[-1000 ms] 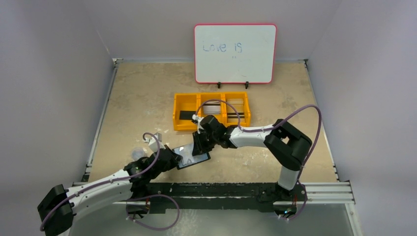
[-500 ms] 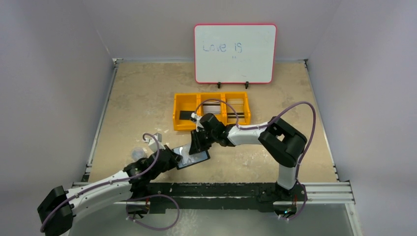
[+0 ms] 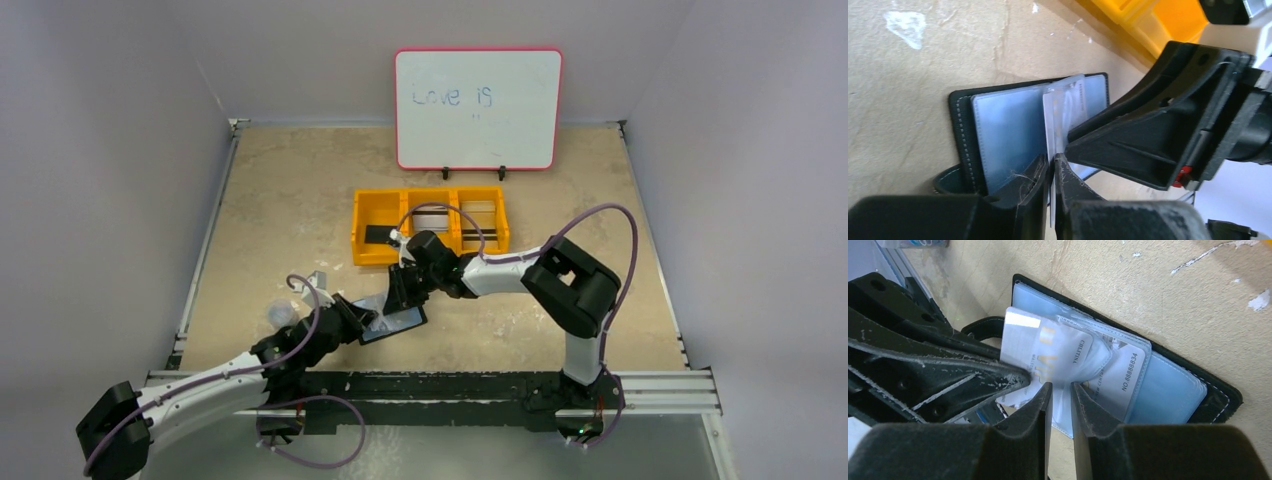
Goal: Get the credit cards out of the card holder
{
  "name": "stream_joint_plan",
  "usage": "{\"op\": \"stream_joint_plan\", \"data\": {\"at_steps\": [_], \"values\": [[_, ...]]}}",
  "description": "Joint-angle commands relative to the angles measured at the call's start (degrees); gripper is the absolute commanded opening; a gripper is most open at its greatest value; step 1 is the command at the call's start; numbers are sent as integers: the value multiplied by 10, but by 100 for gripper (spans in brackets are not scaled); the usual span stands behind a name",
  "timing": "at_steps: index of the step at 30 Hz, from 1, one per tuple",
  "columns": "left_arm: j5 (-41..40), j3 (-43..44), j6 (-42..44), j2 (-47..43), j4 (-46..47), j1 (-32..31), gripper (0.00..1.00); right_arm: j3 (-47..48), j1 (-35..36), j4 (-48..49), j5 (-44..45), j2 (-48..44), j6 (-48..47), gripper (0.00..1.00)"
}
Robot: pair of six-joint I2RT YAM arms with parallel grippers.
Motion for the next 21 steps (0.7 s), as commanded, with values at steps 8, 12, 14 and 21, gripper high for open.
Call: {"op": "stream_joint_plan", "data": {"at_steps": [8,12,14,21], "values": [[-16,42,-8,-19,-75,-1,0,-2,18,-83,88,27,5,14],[-48,82,3,-22,-177,-1,0,-1,18,-116,140,17,5,11],[-58,97,9,-20,-206,-1,0,-1,19,-123,150,15,6,10],[-90,140,2,-4,-297,-1,0,-1,18,-120,161,2,11,11]]}}
